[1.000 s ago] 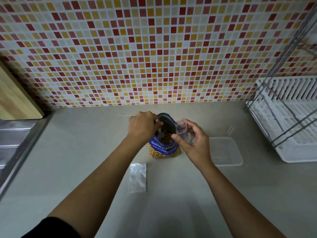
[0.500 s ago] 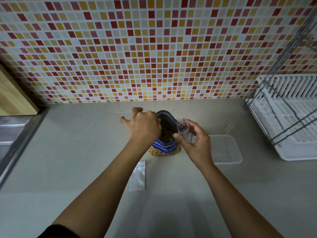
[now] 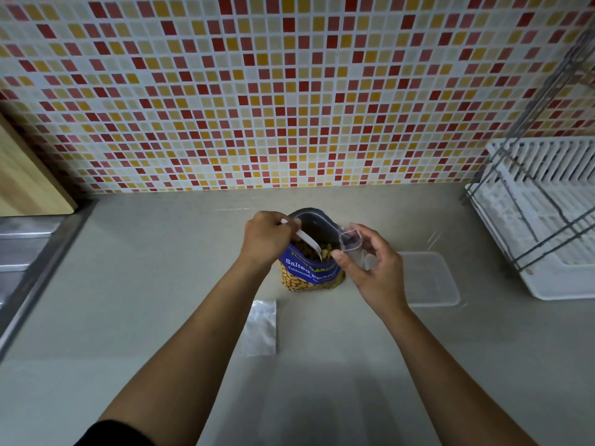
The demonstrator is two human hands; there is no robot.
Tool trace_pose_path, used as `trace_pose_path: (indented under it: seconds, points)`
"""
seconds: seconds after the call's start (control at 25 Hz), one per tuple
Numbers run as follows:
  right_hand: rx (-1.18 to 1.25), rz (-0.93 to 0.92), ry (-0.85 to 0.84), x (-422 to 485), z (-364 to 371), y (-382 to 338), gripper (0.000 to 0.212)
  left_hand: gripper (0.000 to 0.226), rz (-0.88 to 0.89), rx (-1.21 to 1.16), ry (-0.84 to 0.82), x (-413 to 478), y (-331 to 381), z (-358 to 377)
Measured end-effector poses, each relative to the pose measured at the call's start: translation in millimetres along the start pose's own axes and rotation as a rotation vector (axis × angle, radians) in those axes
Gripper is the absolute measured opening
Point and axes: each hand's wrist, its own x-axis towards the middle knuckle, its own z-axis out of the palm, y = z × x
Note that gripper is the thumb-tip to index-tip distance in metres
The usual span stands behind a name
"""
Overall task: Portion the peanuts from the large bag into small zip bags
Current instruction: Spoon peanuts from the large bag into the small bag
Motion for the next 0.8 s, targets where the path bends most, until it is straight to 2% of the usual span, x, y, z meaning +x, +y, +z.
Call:
trace_pose_path:
  seconds: [0.2,0.48,0.64,0.8]
  points:
    - [0.039,0.006,-0.015,-2.7,0.0,-3.9,0.052,0.026,-0.029,-0.118,0.109,-4.0,-3.4,-9.7]
    - [0.032,-0.007,0.022,1.2,-2.3,-3.8,0.053,0.026,-0.178,-0.271,0.085,1.8,-0.5,-20.8]
    - [-0.072,-0.085,0.052,3.7,-3.0,-8.1,0.052,0.019,-0.258,-0.397,0.115,3.8,-9.8,-35.5]
    - [-0.258,-0.128,0.013,8.6,-2.7,-10.5,0.061,0.015,-0.295,-0.422,0.156,8.4,-12.8,-49.3]
